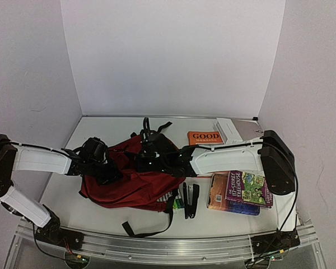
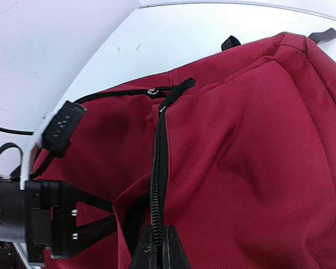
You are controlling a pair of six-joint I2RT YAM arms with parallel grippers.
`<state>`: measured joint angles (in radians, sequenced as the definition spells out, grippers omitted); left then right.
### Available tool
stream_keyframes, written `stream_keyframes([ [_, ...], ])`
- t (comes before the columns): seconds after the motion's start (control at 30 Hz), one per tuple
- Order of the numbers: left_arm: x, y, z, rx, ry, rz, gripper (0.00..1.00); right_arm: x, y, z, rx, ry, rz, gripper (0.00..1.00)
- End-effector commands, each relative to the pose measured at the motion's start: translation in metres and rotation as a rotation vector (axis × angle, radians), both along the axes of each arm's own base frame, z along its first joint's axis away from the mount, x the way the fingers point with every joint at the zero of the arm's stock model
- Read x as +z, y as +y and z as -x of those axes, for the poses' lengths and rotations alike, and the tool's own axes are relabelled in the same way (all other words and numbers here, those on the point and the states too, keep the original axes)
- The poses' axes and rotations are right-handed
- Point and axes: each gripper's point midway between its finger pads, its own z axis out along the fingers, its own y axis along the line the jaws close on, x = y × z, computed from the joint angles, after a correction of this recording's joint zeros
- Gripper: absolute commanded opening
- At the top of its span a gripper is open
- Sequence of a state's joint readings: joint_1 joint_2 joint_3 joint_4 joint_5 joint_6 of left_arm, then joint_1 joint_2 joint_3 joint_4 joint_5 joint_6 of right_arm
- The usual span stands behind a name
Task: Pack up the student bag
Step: Adjust the student bag at the center of the board.
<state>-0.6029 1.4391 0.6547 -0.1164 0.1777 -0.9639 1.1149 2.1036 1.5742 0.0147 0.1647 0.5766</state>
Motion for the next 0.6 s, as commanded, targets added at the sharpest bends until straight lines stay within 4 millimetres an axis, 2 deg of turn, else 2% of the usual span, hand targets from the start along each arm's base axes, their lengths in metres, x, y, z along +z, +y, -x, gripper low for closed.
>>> stream_keyframes([
  [0.0,0.02,-0.03,-0.026,-0.06,-0.071,0.082,0.11,0.035,0.005,-0.004,-0.003,-0.04,-0.093,0.0],
  [0.23,0.037,-0.054,-0.047,-0.095,-0.133,0.118,0.11,0.027,0.002,-0.006,-0.015,-0.038,-0.075,0.0],
  [0.43,0.046,-0.056,-0.054,-0.088,-0.171,0.121,0.11,0.021,0.003,-0.005,-0.013,-0.033,-0.067,0.0],
  [0.57,0.041,-0.056,-0.054,-0.088,-0.166,0.117,0.11,0.02,0.003,-0.006,-0.014,-0.031,-0.065,0.0],
])
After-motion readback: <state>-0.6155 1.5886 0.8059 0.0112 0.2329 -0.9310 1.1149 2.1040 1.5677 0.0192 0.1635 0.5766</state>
